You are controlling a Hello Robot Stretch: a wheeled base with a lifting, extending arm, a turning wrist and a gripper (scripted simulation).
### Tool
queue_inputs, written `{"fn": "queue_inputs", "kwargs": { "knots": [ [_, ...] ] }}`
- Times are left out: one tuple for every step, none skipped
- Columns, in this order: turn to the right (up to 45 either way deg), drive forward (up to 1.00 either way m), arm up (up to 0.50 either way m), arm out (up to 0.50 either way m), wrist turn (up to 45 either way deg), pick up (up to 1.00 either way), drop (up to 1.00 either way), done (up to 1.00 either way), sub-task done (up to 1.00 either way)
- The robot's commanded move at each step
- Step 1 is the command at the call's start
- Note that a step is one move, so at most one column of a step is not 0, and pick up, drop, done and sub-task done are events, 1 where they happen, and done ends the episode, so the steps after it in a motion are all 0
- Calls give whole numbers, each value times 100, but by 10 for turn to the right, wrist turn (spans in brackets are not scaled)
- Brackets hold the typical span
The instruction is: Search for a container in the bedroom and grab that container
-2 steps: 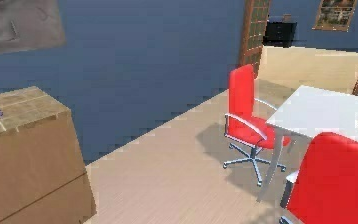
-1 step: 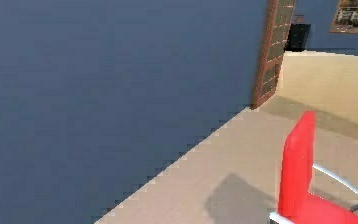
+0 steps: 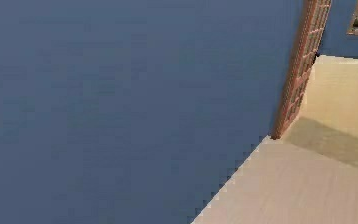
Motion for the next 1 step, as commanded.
{"fn": "queue_inputs", "kwargs": {
  "knots": [
    [390,0,0,0,0,0,0,0,0]
  ]
}}
